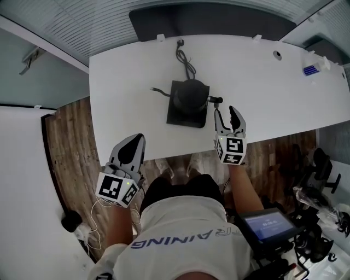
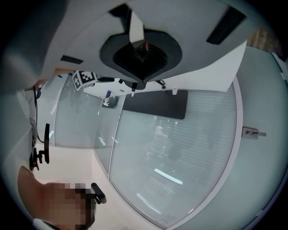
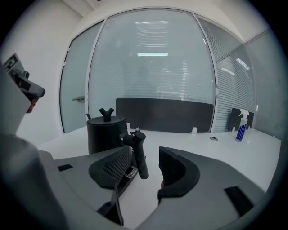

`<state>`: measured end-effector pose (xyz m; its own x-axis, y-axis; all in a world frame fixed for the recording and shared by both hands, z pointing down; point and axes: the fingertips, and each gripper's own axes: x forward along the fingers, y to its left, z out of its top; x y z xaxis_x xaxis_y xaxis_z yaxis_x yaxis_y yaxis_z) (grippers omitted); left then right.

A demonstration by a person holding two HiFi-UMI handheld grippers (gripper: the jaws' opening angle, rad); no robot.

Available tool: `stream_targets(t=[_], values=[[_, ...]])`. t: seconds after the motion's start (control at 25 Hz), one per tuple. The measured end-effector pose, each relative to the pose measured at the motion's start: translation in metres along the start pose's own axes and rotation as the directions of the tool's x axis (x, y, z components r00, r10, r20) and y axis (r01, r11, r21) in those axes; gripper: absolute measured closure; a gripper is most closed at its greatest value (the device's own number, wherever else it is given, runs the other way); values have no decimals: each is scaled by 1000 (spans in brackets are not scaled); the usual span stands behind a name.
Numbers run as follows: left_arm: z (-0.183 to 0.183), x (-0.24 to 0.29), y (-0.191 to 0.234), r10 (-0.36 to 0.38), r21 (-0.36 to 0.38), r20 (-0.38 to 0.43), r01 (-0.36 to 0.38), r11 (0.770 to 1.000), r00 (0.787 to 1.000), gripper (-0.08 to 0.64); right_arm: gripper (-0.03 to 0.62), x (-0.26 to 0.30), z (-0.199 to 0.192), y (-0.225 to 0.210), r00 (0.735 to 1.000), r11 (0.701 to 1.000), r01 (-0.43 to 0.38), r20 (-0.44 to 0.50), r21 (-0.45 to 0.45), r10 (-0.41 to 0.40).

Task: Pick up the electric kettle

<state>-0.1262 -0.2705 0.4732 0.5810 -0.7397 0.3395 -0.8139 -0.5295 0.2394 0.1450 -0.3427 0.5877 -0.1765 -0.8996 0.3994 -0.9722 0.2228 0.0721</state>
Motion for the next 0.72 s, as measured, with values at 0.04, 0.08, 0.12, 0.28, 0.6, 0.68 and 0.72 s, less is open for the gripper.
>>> stream_targets(t=[0.04, 0.08, 0.12, 0.28, 0.6, 0.68, 0.72], values=[[-4, 0, 3, 10, 8, -15, -10, 1000, 1000, 548, 396, 6, -4, 0, 1000, 1000, 12, -4, -1, -12], [-8, 0, 7, 21, 13, -30, -20, 1000, 999, 546, 394, 12, -9, 1, 1000, 1000, 21, -9, -2, -21], [-11, 0, 11, 30, 11, -41, -30, 999, 999, 548, 394, 18, -13, 2, 1000, 1000, 25, -16, -2, -25], [-20, -1, 25, 52, -22, -54, -53, 998, 997, 548, 394, 33, -26, 6, 998, 999, 53, -26, -3, -53], [-22, 9, 31, 53, -29, -70, -55, 998, 996, 546, 394, 59, -33, 2, 995, 995, 93, -32, -27, -94], [-23, 10, 33, 56, -29, -69, -58, 998, 996, 548, 395, 64, -34, 0, 995, 995, 96, -34, -26, -97], [-24, 10, 34, 58, -30, -70, -60, 998, 996, 546, 396, 66, -34, -1, 994, 995, 99, -33, -27, -100]])
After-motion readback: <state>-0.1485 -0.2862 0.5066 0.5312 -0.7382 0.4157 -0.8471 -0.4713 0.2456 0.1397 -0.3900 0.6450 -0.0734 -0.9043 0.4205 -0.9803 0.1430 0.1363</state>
